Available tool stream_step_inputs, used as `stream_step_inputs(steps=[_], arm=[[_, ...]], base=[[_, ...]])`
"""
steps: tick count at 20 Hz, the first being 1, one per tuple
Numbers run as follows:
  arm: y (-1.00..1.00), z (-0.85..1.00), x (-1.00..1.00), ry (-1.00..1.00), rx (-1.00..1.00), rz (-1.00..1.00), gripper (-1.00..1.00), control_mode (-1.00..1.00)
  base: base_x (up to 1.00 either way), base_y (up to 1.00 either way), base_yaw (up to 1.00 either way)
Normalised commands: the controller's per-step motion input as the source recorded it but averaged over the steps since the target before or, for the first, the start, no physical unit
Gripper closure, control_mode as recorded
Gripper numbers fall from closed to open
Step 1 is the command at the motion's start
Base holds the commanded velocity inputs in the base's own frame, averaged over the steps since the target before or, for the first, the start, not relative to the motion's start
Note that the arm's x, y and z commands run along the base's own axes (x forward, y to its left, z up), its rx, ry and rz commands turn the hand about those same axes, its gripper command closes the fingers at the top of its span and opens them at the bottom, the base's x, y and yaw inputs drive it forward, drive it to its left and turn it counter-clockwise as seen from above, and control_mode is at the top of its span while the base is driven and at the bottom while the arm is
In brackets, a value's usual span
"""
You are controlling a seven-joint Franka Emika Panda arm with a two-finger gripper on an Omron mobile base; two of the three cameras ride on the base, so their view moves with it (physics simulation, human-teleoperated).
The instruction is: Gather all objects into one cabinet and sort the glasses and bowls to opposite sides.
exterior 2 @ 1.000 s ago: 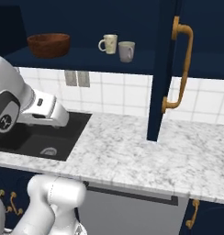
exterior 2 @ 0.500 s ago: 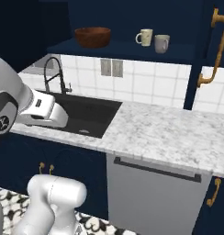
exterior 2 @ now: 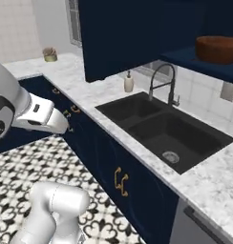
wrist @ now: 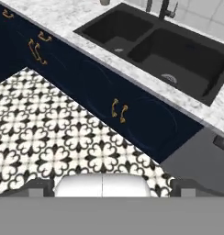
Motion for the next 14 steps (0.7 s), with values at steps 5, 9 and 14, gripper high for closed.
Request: stream_step_inputs(steps=[5,9,14], arm=[[0.0,0.0,0.0,0.0,0.0,0.0,-1.0,1.0],[0.0,0.0,0.0,0.0,0.0,0.0,-1.0,1.0],[0.0,0.0,0.0,0.0,0.0,0.0,-1.0,1.0]], base=[[-0.21,0.02,1.0],[-0.19,0.0,1.0],[-0.2,0.03,1.0]])
